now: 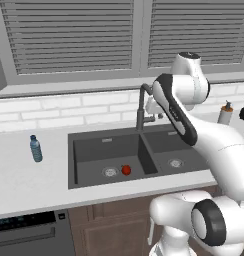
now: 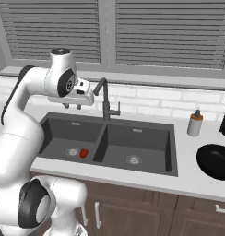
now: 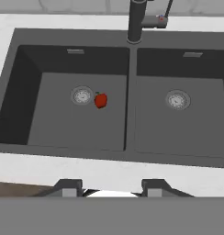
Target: Pick the bell pepper from the sink and place it in the bowl. Then pick the bowl and place it in the microwave. Then close the microwave door and press the start button.
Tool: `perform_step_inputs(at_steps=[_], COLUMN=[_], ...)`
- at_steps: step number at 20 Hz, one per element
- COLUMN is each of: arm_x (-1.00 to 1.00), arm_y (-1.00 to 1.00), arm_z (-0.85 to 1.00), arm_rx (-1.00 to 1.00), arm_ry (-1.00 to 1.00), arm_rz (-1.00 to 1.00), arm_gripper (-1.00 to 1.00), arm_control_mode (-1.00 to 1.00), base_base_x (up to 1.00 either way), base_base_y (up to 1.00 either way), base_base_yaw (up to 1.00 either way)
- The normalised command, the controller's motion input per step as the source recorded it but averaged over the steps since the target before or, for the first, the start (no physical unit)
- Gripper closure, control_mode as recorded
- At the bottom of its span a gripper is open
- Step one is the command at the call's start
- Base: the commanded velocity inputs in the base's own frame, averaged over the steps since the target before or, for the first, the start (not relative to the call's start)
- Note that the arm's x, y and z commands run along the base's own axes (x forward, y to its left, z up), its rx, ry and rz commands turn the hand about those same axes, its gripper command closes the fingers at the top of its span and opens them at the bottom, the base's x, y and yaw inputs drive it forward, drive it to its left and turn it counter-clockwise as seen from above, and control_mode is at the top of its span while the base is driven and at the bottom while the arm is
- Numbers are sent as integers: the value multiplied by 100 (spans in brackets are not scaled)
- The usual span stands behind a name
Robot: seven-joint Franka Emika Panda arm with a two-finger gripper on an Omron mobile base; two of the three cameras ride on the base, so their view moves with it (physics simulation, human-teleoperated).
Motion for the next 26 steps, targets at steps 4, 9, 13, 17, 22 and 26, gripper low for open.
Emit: perform_step_inputs(at_steps=[4,9,13,17,22,26], arm_x=[-60,-100,-83,-28,26,71], arm_y=[13,39,27,25,9,18], arm_z=[0,-7,-24,-53,-43,-32], arm_rx=[-3,-4,-1,1,1,0], arm_ry=[-20,-25,-4,0,0,8], arm_rz=[2,4,3,1,0,0], arm_gripper=[-100,-100,-100,-100,-100,-100], arm_control_mode=[-100,-100,-100,-100,-100,-100], base_base_x=[0,0,0,0,0,0], base_base_y=[0,0,0,0,0,0], base_base_yaw=[0,0,0,0,0,0])
